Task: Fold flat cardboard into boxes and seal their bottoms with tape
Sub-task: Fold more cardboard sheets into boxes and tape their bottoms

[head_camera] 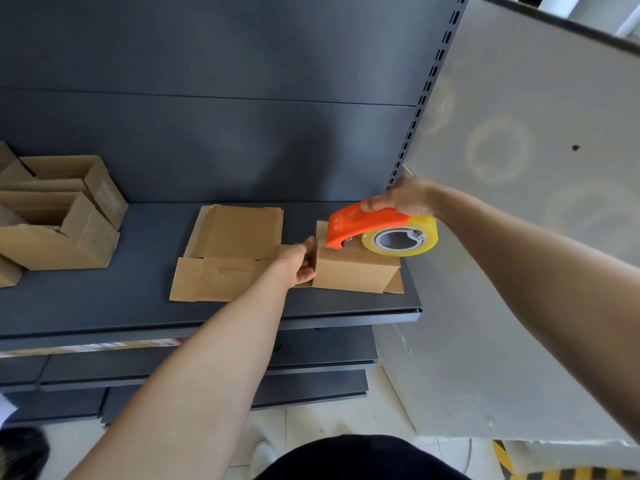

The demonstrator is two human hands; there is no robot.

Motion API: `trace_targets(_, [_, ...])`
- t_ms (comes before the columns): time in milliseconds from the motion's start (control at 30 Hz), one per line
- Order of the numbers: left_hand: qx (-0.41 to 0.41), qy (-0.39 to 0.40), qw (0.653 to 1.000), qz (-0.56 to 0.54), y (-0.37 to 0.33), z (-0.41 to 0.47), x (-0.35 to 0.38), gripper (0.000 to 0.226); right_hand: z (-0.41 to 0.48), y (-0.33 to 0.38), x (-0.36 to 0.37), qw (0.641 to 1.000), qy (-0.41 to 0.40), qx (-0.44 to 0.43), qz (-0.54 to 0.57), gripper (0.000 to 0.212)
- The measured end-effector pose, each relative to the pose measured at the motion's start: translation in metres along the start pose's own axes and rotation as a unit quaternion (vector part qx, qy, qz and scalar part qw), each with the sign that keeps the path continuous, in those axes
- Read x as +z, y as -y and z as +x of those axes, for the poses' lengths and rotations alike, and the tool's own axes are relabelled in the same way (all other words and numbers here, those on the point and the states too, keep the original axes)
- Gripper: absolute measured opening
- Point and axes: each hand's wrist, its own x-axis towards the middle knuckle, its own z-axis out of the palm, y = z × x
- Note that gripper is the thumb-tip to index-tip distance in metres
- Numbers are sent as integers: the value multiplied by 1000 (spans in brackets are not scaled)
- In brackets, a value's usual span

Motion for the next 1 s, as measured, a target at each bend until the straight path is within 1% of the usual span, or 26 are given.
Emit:
trace_targets(233, [-19,-25,999,22,-7,1,1,42,0,2,-1,1000,-4,3,22,61])
trace_targets(333, [-37,-22,998,46,-7,-2,2,48,0,2,-1,1000,3,10,3,60])
trace_targets(400, [-41,-37,996,65,-2,0,1,48,2,1,-2,1000,6,13,2,60])
trace_targets(467, [-10,-71,994,78,1,3,3,36,3,1,-2,1000,3,14,10,59])
trace_targets(533, [67,-100,988,93,-1,5,9,25,2,2,-2,1000,3,18,12,59])
trace_targets(600, [168,-88,978,92,-10,-2,16,26,2,4,-2,1000,2,21,8,59])
trace_targets(633, [202,-65,973,88,-14,-8,19,29,1,5,-3,1000,3,22,4,59])
trace_targets(667, [219,-39,971,87,-18,-12,22,31,1,5,-3,1000,4,21,3,60])
trace_targets(733, [222,-2,970,101,-20,-12,24,33,1,4,-4,1000,7,23,11,64])
trace_targets(800, [224,10,967,123,-21,-9,23,34,0,2,-4,1000,2,21,18,64])
trace_targets(933, [251,9,957,145,-25,-11,26,34,-1,0,-8,999,18,7,30,67])
trace_targets(1000, [258,3,953,156,-26,-16,27,31,-3,-3,-11,999,25,1,35,61])
